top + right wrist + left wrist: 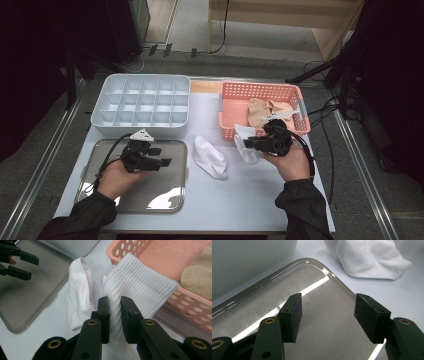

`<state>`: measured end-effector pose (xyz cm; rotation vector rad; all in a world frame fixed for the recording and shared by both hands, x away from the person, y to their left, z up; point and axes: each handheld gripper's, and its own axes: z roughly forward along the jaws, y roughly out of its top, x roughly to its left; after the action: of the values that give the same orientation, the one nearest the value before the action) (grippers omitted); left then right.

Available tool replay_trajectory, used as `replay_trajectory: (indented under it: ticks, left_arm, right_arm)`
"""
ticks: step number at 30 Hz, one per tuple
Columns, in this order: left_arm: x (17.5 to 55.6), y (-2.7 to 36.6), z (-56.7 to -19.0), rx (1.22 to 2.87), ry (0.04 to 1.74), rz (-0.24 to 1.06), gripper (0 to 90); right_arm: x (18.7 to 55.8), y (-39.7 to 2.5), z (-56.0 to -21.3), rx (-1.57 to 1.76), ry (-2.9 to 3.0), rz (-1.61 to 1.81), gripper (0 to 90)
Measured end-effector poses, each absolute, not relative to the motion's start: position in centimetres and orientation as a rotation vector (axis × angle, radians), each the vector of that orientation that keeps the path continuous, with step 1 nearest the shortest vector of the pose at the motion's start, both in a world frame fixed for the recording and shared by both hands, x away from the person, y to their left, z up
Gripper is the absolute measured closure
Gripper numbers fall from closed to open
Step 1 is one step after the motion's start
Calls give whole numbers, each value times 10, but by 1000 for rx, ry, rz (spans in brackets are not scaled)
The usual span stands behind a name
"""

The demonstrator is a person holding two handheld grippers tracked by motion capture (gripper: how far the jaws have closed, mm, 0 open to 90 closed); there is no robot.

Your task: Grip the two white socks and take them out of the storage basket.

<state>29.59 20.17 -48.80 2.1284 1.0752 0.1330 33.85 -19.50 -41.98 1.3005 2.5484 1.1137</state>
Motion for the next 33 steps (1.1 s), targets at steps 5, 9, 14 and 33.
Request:
replay_trajectory:
  ticks: [5, 9, 14, 33]
  left_arm:
    - [297, 201, -488, 2130, 1071, 128, 408]
    - [297, 201, -488, 2130, 1070, 128, 408]
    - [297, 201, -488, 2133, 1071, 131, 408]
    - [297, 199, -489, 2146, 1068, 137, 408]
  right_arm:
    - [336, -203, -429, 1328, 2535, 1097, 795]
    - [333, -211, -436, 1360, 2526, 1077, 795]
    - [332, -223, -446, 1410, 2507, 1044, 794]
    - [321, -278, -458, 1545, 2384, 962, 794]
